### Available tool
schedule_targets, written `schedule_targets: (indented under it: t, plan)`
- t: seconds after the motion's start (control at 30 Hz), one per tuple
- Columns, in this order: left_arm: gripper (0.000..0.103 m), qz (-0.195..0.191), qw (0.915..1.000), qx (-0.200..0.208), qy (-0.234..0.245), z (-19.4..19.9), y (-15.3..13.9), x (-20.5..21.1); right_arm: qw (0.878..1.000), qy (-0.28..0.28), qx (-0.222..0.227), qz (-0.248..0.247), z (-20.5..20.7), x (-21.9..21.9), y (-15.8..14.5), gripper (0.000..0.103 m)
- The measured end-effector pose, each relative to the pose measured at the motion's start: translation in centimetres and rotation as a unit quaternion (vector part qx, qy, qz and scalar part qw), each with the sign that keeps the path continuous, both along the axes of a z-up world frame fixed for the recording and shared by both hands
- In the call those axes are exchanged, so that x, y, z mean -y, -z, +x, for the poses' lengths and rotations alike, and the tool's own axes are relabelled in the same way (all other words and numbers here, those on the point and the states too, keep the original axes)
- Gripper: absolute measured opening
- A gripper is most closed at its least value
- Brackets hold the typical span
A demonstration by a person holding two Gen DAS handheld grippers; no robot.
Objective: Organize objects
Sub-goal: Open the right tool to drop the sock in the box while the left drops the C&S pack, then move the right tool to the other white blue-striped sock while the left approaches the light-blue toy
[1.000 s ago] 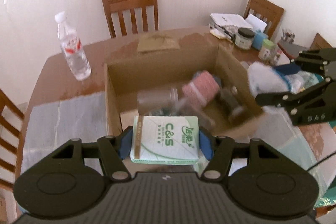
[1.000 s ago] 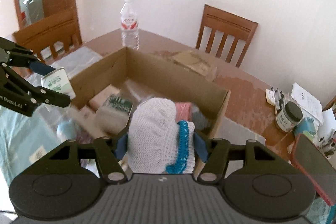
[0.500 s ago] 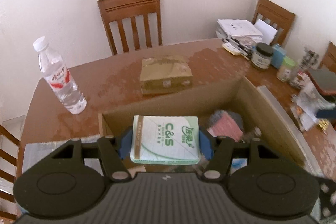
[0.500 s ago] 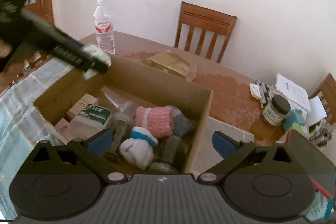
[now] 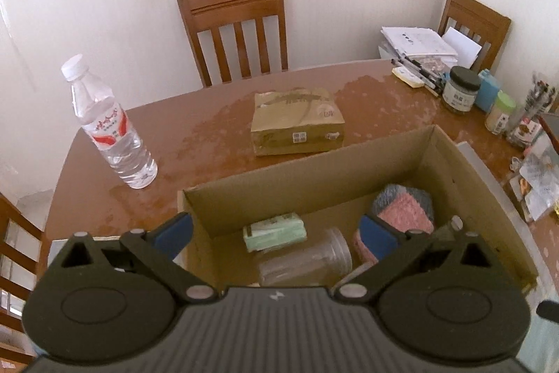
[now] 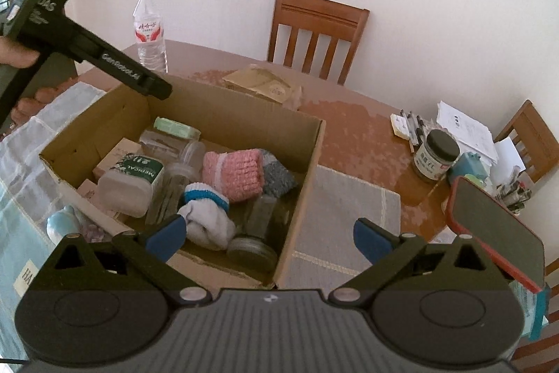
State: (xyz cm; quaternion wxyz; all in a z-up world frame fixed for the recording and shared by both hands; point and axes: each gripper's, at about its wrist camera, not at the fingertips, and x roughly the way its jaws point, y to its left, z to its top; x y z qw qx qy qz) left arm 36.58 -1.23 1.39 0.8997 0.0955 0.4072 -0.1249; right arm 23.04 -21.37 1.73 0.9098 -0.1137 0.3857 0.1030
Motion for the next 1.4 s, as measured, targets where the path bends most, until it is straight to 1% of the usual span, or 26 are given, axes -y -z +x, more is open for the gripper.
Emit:
schedule_targets:
  t: [0.23, 0.33, 0.37, 0.43, 0.47, 0.57, 0.8, 0.97, 1.2, 1.4]
  plan:
    - [0.102, -0.013, 0.9999, 0.010, -0.001, -3.6, -1.0, -1.0, 1.000, 0.000, 0.002, 0.002, -1.7, -0.5, 0.0, 0.103]
    - [0.102, -0.019, 0.9996, 0.020, 0.007, -5.8, -1.1, -1.5, 1.000, -0.009, 0.013, 0.001, -3.1, -0.9, 0.6, 0.103]
    - [0.102, -0.016, 0.9996, 0.022, 0.000, -6.6, -1.1, -1.7, 1.000, -0.009, 0.017, -0.002, -3.6, -1.1, 0.9, 0.103]
    - [0.102, -0.015, 0.9997, 0.018, -0.005, -8.1, -0.9, -2.0, 1.000, 0.003, 0.006, -0.005, -4.4, -1.6, 1.5, 0.103]
    - [0.102, -0.014, 0.9997, 0.017, -0.005, -8.8, -0.7, -2.2, 1.000, -0.006, 0.008, -0.008, -4.9, -1.9, 1.8, 0.103]
    - [0.102, -0.011, 0.9997, 0.014, -0.014, -10.9, 0.0, -2.7, 0.999, -0.015, 0.017, -0.031, -6.4, -2.9, 2.9, 0.103]
    - [0.102, -0.009, 0.9989, -0.002, -0.045, -14.0, 2.5, -4.3, 1.000, -0.013, -0.019, -0.006, -7.4, -4.0, 5.4, 0.103]
    - [0.102, -0.012, 0.9979, -0.009, -0.063, -16.0, 4.3, -5.3, 0.999, -0.025, -0.028, 0.003, -8.1, -5.4, 6.8, 0.103]
    - [0.102, -0.015, 0.9950, -0.017, -0.097, -18.3, 6.4, -6.9, 0.999, -0.033, -0.043, 0.007, -7.4, -8.0, 8.4, 0.103]
    - [0.102, -0.013, 0.9939, -0.017, -0.108, -19.6, 7.3, -8.4, 0.998, -0.011, -0.063, 0.003, -5.8, -9.7, 10.4, 0.103]
